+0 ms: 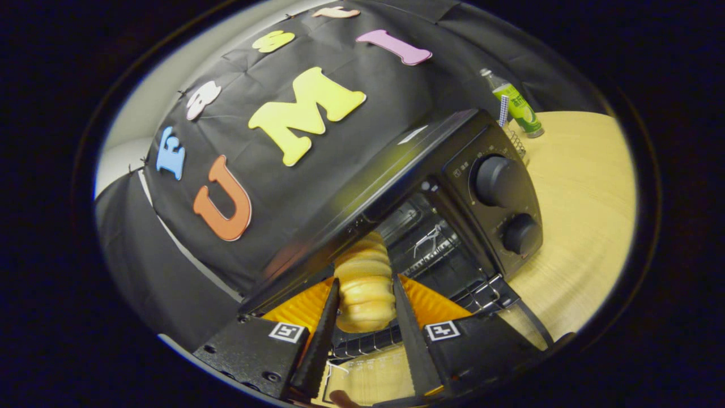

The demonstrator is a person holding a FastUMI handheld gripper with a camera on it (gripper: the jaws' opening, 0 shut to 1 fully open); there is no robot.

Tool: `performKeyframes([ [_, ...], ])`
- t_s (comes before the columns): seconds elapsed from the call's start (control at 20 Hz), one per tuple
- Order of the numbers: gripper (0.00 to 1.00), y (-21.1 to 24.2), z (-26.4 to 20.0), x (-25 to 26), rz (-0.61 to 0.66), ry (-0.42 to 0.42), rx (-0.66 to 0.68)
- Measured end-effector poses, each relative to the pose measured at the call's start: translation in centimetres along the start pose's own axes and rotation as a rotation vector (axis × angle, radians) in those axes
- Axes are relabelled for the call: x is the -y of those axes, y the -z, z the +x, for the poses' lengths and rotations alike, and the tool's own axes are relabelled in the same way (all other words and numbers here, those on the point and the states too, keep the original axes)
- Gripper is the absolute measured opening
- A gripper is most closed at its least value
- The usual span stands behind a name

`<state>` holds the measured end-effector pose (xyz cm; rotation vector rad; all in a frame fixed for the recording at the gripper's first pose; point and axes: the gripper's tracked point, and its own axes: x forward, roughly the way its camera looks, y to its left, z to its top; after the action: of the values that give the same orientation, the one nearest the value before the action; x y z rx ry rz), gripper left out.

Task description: Open the toaster oven, put the food inside, and close the toaster oven door.

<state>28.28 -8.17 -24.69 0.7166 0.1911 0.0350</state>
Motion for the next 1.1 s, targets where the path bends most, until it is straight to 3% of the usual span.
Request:
performKeyframes([
  [0.15,0.65,-0.4,0.8,0.0,-0.029,0.006,0.034],
  [0.55,1.0,0.8,-0.1,-0.2,-0.068,-0.011,0.003],
  [1.1,1.0,3.3,-7.6,-0.8,-0.223,0.002,-0.007],
])
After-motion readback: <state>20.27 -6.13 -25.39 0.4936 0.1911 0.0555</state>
